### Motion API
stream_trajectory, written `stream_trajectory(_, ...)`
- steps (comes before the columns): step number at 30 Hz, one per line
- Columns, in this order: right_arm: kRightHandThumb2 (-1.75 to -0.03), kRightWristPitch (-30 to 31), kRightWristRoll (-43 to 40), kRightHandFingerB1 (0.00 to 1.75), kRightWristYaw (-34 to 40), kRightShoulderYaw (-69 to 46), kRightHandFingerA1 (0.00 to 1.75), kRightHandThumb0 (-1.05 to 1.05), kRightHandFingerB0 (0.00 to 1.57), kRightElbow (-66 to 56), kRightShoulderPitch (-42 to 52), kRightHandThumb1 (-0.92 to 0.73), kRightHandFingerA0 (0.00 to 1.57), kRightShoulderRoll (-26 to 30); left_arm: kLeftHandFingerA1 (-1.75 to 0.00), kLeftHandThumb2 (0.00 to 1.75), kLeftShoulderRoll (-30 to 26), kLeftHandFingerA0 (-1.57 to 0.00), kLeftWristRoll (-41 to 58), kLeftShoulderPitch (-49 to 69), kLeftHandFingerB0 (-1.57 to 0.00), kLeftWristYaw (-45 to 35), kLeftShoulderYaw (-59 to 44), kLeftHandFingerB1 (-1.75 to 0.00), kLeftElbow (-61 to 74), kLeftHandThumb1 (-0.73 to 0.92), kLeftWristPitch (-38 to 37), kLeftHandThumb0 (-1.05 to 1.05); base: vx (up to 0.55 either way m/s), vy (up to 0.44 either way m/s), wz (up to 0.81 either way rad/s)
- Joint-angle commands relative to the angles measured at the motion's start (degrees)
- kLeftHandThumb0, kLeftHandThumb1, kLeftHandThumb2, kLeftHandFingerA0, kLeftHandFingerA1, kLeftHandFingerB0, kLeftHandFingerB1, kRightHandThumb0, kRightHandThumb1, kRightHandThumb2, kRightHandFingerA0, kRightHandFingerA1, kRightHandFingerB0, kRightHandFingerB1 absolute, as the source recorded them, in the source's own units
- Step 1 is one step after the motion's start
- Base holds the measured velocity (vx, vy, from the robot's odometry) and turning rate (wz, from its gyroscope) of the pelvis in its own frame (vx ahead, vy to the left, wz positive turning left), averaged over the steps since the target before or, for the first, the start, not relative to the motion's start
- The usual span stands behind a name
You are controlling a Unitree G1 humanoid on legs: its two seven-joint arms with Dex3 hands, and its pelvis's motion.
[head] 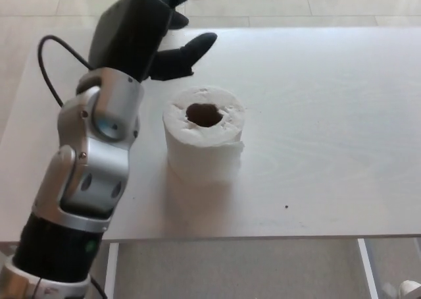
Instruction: A toilet paper roll is kept in the middle of the desk infront of the robot. The robot places its left hand on the top of the toilet paper roll to hold it still and uses its right hand to tear off a piece of toilet paper from it and hands the paper to a person
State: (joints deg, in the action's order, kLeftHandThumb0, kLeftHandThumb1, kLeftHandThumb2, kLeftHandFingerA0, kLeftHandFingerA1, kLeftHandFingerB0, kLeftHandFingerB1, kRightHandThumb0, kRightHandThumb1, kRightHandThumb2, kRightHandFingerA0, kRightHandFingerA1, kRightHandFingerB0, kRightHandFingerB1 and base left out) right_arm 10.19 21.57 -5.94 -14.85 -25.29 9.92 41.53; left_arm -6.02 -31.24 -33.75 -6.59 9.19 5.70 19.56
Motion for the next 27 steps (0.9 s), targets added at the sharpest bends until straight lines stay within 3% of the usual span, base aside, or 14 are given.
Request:
stream_trajectory(1,-0.75,-7.62,-9.45,0.08,-2.36,-9.06,0.08,-0.86,0.10,-0.24,4.83,-0.49,0.00,-4.21,-0.57,0.61,-3.00,-0.50,3.67,-3.76,-0.43,-4.85,-4.88,-0.43,3.69,0.75,7.07,-0.39,0.00,0.000,0.00)
stream_trajectory(3,-0.75,-8.19,-9.48,0.08,-2.77,-9.63,0.08,-0.86,0.10,-0.18,5.16,-0.49,0.00,-4.70,-0.57,0.61,-2.95,-0.50,3.72,-3.81,-0.43,-5.01,-4.74,-0.43,3.72,0.75,7.28,-0.39,0.00,0.000,0.00)
stream_trajectory(5,-0.75,-12.40,-12.15,0.06,-2.33,-16.43,0.12,-0.85,0.10,-0.72,10.13,-0.48,0.00,-7.36,-0.81,0.61,-4.12,-0.65,6.54,-2.77,-0.40,-7.47,-9.85,-0.48,11.47,0.74,11.62,-0.38,0.00,0.000,0.00)
stream_trajectory(6,-0.74,-17.89,-13.88,0.17,-1.26,-19.66,0.00,-0.65,0.09,1.33,11.78,-0.56,0.00,-8.72,-0.72,0.61,-4.19,-0.60,8.76,-0.79,-0.41,-7.86,-12.96,-0.51,15.92,0.74,12.03,-0.36,0.00,0.000,0.00)
stream_trajectory(8,-0.74,-17.67,-20.86,0.33,-2.73,-28.14,0.00,-0.59,0.15,2.60,16.99,-0.59,0.00,-13.76,-0.56,0.61,-4.16,-0.55,14.67,9.49,-0.42,-9.84,-23.71,-0.48,26.99,0.74,12.63,-0.35,0.00,0.000,0.00)
stream_trajectory(11,-0.72,-20.88,-20.09,0.40,0.57,-34.61,0.08,-0.64,0.13,10.62,21.70,-0.42,0.00,-16.93,-0.53,0.62,-5.47,-0.58,18.37,28.53,-0.40,-12.85,-37.95,-0.45,33.83,0.78,5.64,-0.38,0.00,0.000,0.00)
stream_trajectory(15,-0.71,-20.08,-21.44,0.36,2.31,-39.98,0.25,-0.49,0.21,19.64,23.20,-0.61,0.03,-17.71,-0.47,0.62,-0.10,-0.71,20.37,43.25,-0.50,-10.73,-51.03,-0.38,33.97,0.74,4.75,-0.51,0.00,0.000,0.00)
stream_trajectory(19,-0.59,-22.29,-24.43,0.33,6.15,-44.29,0.45,-0.32,0.32,34.56,20.15,-0.59,0.07,-16.80,-0.45,0.62,-0.91,-0.80,27.11,52.89,-0.53,-6.18,-65.55,-0.39,11.86,0.69,-5.82,-0.46,0.00,0.000,0.00)
stream_trajectory(20,-0.58,-24.48,-23.96,0.36,9.63,-45.23,0.57,-0.37,0.38,43.67,18.19,-0.60,0.22,-14.82,-0.58,0.61,-2.52,-0.75,27.74,56.38,-0.50,-4.06,-69.74,-0.43,3.07,0.71,-8.88,-0.45,0.00,0.000,0.00)
stream_trajectory(21,-0.59,-25.51,-24.81,0.36,11.62,-46.48,0.70,-0.39,0.39,51.59,16.03,-0.60,0.21,-12.89,-0.89,0.61,-4.11,-1.03,28.38,59.14,-0.48,-1.90,-73.05,-0.44,-5.51,0.71,-11.29,-0.48,0.00,0.000,0.00)
stream_trajectory(22,-0.59,-24.77,-25.95,0.36,11.15,-47.16,0.70,-0.39,0.39,52.87,15.24,-0.60,0.21,-12.60,-0.89,0.61,-4.80,-1.03,28.11,59.80,-0.48,-0.84,-73.41,-0.44,-8.33,0.71,-12.24,-0.48,0.00,0.000,0.00)
stream_trajectory(23,-0.57,-22.83,-26.61,0.36,10.94,-47.68,0.88,-0.41,0.38,54.35,14.57,-0.61,0.32,-12.07,-1.05,0.61,-6.06,-1.28,29.00,59.77,-0.48,0.39,-74.50,-0.53,-13.41,0.71,-13.72,-0.51,0.00,0.000,0.00)
stream_trajectory(24,-0.59,-14.48,-29.17,0.36,9.50,-49.23,0.59,-0.41,0.36,54.08,12.48,-0.64,0.23,-11.53,-1.05,0.61,-6.15,-1.28,29.16,59.51,-0.48,0.59,-74.44,-0.53,-13.86,0.71,-13.96,-0.51,0.00,0.000,0.00)
stream_trajectory(27,-0.59,-14.36,-29.40,0.36,9.37,-49.24,0.59,-0.41,0.36,55.52,11.13,-0.64,0.23,-11.01,-1.05,0.61,-6.36,-1.28,29.47,58.98,-0.48,0.76,-74.33,-0.53,-14.23,0.71,-14.51,-0.51,0.00,0.000,0.00)
